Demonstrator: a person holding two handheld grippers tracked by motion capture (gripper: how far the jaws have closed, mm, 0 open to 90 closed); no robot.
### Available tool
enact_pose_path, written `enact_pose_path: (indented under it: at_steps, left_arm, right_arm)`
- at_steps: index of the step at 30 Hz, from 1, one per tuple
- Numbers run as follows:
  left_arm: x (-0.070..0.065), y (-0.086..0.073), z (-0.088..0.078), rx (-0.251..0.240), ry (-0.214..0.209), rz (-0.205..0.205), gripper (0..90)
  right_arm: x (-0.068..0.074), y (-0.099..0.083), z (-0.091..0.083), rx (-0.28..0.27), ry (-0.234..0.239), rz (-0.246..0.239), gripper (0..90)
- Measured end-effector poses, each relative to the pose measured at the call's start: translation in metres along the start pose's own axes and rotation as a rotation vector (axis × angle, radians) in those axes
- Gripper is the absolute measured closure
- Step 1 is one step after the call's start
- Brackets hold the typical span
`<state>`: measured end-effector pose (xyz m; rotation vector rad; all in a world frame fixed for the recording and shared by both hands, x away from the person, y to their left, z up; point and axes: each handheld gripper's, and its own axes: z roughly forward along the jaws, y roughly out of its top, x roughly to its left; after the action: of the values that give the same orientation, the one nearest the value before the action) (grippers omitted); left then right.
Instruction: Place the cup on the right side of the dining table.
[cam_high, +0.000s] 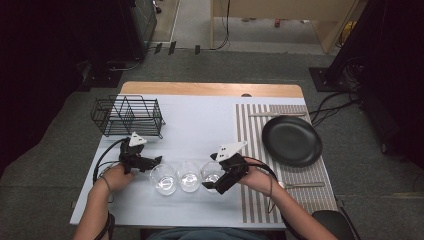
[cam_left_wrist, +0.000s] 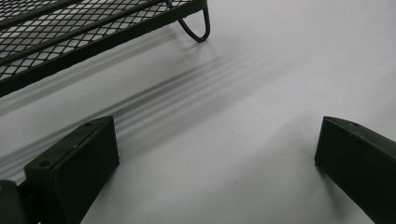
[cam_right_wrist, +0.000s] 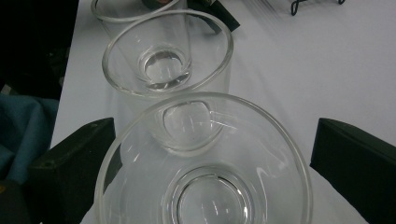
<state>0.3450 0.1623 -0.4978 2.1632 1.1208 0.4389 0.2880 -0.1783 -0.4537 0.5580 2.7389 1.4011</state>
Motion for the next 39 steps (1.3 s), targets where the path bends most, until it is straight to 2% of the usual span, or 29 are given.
enact_pose_path:
  at_steps: [12,15,17,27,32,39]
  left_arm:
    - [0.0,0.0,0.0,0.0,0.0,0.0,0.0]
    - [0.0,0.0,0.0,0.0,0.0,0.0,0.0]
    - [0.0,0.0,0.0,0.0,0.0,0.0,0.0]
    - [0.0,0.0,0.0,0.0,0.0,0.0,0.0]
    - [0.0,0.0,0.0,0.0,0.0,0.0,0.0]
    - [0.0,0.0,0.0,0.0,0.0,0.0,0.0]
  right_arm:
    - [0.001,-0.004,0.005,0.03,0.027,-0.019,1.1]
    - [0.001,-0.005,0.005,0.026,0.027,-0.028,1.5]
    - [0.001,-0.005,0.005,0.018,0.023,-0.032,6.8]
    - [-0.001,-0.011,0.009,-0.017,0.03,-0.042,7.1]
    - [-0.002,-0.013,0.01,-0.01,0.058,-0.009,7.5]
    - [-0.003,-0.016,0.011,-0.045,0.056,-0.024,7.3]
